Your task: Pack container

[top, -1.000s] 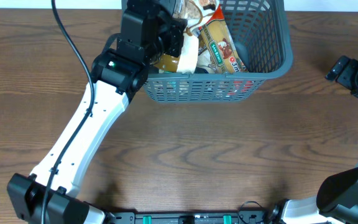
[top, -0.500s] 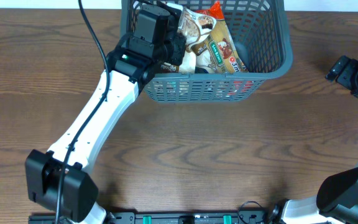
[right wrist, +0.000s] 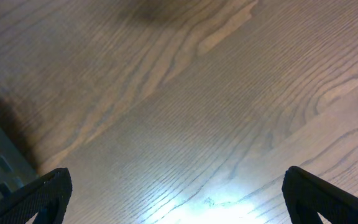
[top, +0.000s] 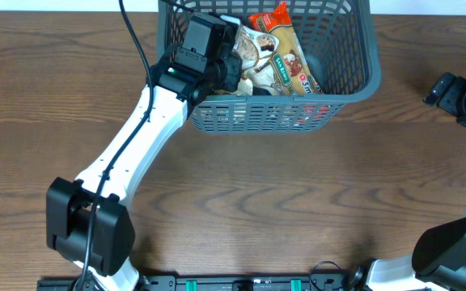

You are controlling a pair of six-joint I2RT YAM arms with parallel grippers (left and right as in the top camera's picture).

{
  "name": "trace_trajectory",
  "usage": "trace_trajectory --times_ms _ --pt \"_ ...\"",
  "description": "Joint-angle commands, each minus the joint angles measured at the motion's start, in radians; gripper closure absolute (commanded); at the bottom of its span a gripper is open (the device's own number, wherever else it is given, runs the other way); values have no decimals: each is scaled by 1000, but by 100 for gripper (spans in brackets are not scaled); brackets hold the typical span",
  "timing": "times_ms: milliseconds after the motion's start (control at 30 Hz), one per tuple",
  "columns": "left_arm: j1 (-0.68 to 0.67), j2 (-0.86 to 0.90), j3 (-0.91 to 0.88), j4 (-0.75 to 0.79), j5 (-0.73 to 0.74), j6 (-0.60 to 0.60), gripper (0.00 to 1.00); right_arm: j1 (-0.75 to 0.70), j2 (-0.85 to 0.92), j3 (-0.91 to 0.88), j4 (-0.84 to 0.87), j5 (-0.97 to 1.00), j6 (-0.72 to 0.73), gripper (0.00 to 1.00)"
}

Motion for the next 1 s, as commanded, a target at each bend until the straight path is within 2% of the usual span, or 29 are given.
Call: trace_trajectory --times_ms 0,67,133,200,233,300,400,667,967 --pt "-3 9 13 -4 -12 20 94 0 -4 -1 -1 4 11 1" --pt "-3 9 13 -2 -12 30 93 -1 -4 -1 -1 4 11 1" --pt "-3 9 13 -1 -12 32 83 0 -4 -1 -1 4 11 1" --pt "-3 9 13 1 -12 33 57 -1 -4 -1 -1 4 11 1" --pt "-3 9 13 3 -12 34 47 -1 -4 -1 -1 4 11 1" --pt "-3 9 13 7 -12 40 47 0 -4 -1 -1 4 11 1" --pt "-2 9 13 15 -12 54 35 0 -4 -1 -1 4 11 1" --pt "-1 -1 17 51 -19 59 35 0 -4 -1 -1 4 11 1" --pt "34 -151 98 48 -198 85 30 0 -4 -1 -1 4 11 1"
